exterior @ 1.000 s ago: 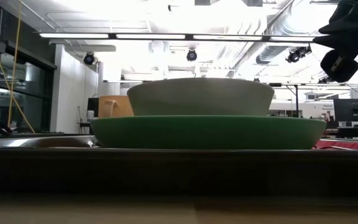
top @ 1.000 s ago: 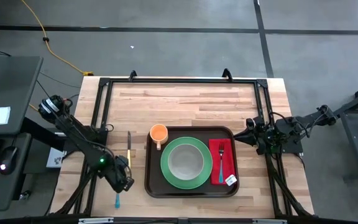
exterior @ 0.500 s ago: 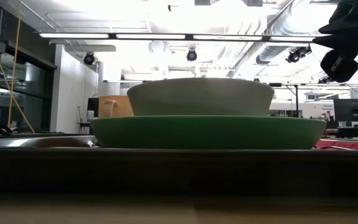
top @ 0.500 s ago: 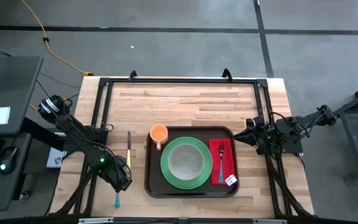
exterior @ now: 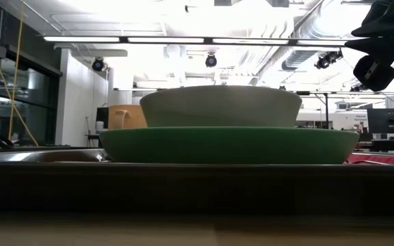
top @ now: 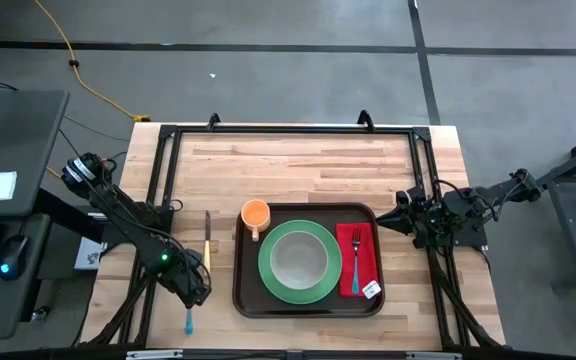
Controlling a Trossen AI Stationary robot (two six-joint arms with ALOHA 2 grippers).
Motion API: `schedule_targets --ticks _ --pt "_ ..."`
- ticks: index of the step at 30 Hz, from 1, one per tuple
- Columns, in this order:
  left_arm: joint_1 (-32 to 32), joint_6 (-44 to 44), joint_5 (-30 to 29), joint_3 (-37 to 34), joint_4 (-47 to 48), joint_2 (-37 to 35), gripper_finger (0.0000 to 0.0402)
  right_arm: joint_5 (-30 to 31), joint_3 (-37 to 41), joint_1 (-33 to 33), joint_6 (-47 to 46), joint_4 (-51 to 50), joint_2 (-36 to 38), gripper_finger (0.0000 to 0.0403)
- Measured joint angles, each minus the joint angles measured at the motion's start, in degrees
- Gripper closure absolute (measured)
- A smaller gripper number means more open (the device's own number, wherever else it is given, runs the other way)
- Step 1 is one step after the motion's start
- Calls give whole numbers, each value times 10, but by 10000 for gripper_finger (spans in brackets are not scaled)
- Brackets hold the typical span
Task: Set up tray
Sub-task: Put the blue spoon to the left of the blue fork on the red napkin
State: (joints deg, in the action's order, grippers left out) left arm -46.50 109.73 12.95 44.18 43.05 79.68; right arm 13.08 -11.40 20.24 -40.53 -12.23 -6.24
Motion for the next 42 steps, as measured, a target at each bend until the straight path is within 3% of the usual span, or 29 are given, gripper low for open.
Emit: schedule_targets --ticks 11,17,24,42 --pt "0 0 2 0 10 0 218 0 0 0 0 0 0 354" --pt "1 1 9 0 4 7 183 0 0 0 0 0 0 352" --pt "24 5 16 0 -25 44 184 0 0 0 0 0 0 356" --pt "38 5 48 1 -36 105 239 1 0 0 -8 0 0 355"
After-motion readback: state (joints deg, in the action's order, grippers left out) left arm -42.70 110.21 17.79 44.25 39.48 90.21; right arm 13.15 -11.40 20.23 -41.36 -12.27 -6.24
